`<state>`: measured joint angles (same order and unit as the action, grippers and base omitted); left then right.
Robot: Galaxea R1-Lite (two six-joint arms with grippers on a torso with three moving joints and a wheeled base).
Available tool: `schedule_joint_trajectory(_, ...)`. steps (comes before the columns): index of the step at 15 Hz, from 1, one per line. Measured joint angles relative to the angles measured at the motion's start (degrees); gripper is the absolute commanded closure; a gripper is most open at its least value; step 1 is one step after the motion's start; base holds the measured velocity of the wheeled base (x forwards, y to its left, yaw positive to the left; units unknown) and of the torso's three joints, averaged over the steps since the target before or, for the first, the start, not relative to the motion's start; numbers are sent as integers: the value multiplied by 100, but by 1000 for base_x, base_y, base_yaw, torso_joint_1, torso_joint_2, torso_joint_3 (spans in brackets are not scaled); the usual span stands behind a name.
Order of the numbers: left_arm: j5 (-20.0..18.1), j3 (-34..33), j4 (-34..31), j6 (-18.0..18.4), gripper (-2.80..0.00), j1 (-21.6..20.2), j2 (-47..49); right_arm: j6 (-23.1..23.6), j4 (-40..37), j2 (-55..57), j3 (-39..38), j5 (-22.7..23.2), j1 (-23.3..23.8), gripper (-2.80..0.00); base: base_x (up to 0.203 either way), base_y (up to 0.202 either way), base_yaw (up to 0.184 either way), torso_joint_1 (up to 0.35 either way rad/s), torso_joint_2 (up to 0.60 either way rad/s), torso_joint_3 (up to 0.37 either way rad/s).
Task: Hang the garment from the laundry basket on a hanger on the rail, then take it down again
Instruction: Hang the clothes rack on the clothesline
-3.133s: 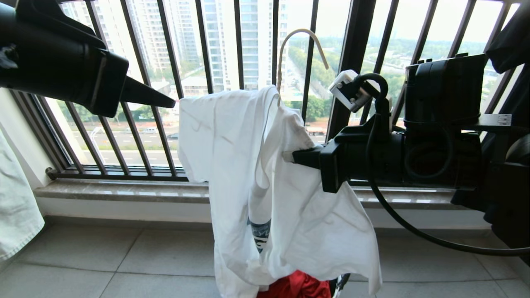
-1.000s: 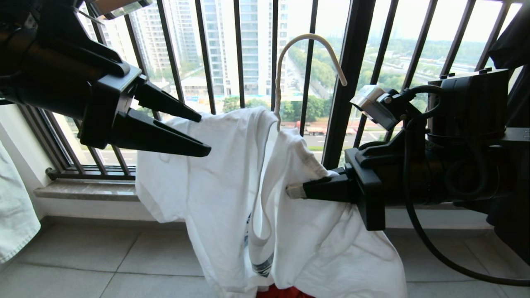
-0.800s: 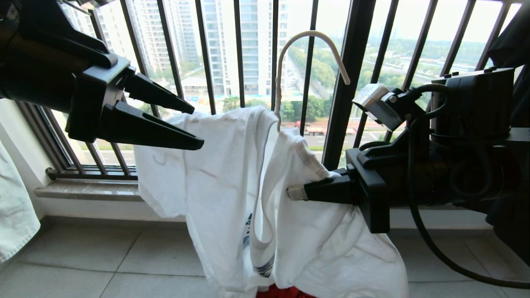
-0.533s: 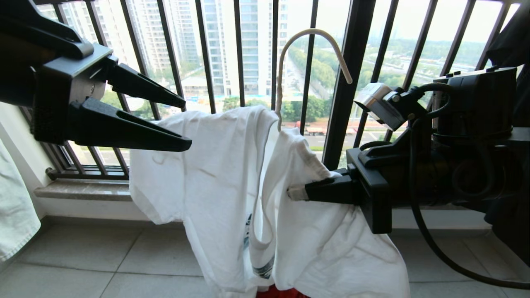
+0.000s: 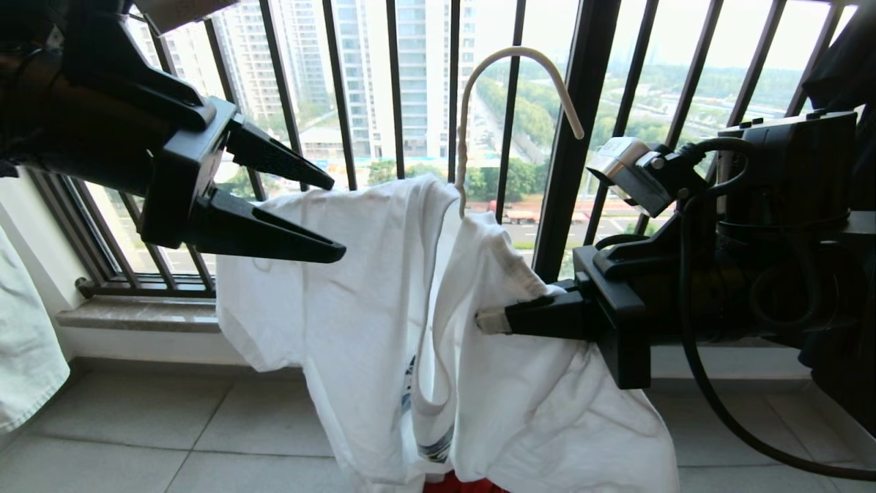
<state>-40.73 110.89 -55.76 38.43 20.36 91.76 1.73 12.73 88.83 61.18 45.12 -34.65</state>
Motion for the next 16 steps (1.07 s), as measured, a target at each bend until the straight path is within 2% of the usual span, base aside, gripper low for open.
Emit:
schedule_joint_trajectory(2, -22, 44, 17, 301, -280, 0, 193, 0, 1, 0, -5, 43, 0, 0, 0, 0, 0, 0, 0, 0)
schedule_joint_trajectory(4, -31, 57, 82, 422, -280, -2, 351, 6, 0, 0, -19, 55, -5, 0, 0, 0, 0, 0, 0, 0)
schedule_joint_trajectory(16, -334, 11, 157, 407, -280, 194, 679, 9, 11, -30, -27, 74, -13, 0, 0, 0, 0, 0, 0, 0)
